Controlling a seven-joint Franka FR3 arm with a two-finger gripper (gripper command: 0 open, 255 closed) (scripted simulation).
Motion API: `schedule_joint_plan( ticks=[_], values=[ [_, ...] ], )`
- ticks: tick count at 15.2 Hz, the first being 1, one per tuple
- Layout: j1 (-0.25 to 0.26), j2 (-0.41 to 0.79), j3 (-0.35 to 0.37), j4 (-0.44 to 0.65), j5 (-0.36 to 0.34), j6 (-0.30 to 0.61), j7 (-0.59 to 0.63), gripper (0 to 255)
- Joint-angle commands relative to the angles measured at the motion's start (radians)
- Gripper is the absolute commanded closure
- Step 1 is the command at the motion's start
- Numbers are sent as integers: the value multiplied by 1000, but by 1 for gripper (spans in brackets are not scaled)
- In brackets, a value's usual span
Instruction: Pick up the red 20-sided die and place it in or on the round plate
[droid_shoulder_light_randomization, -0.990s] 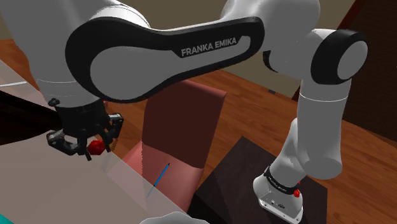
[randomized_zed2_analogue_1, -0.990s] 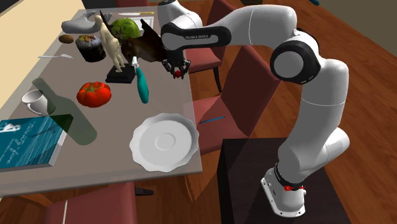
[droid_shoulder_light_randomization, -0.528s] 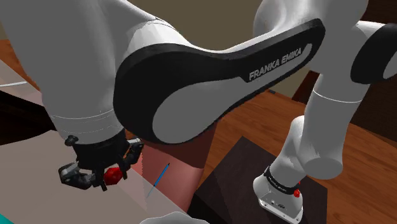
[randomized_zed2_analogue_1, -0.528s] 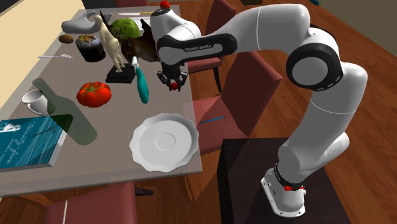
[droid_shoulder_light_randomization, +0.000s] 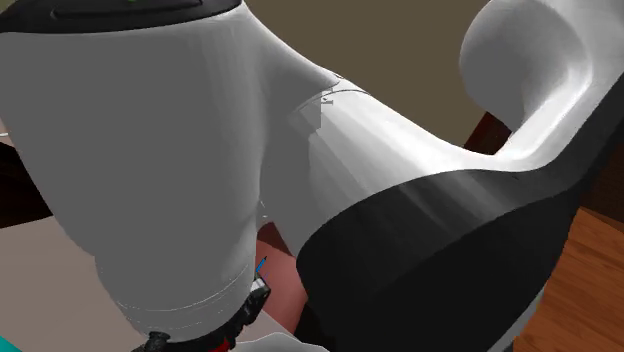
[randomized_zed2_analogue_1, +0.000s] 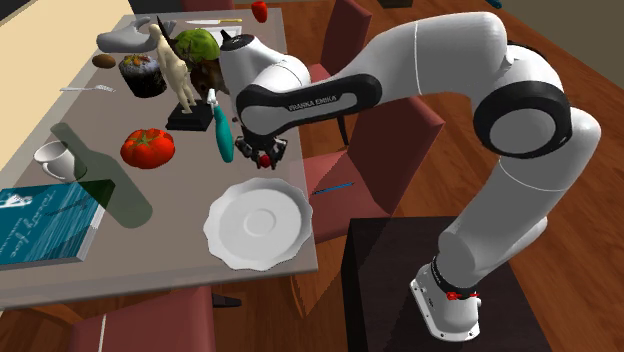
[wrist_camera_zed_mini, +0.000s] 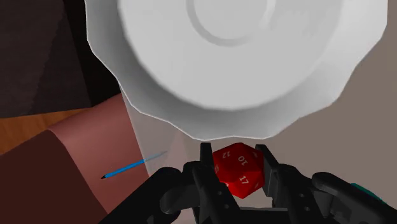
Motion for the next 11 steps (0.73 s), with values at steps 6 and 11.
schedule_joint_plan(
  ticks=[6, 11],
  values=[
    [69, -75, 69, -70, 57, 11, 122, 255],
    [101, -78, 98, -101, 60, 39, 184, 255]
  ],
)
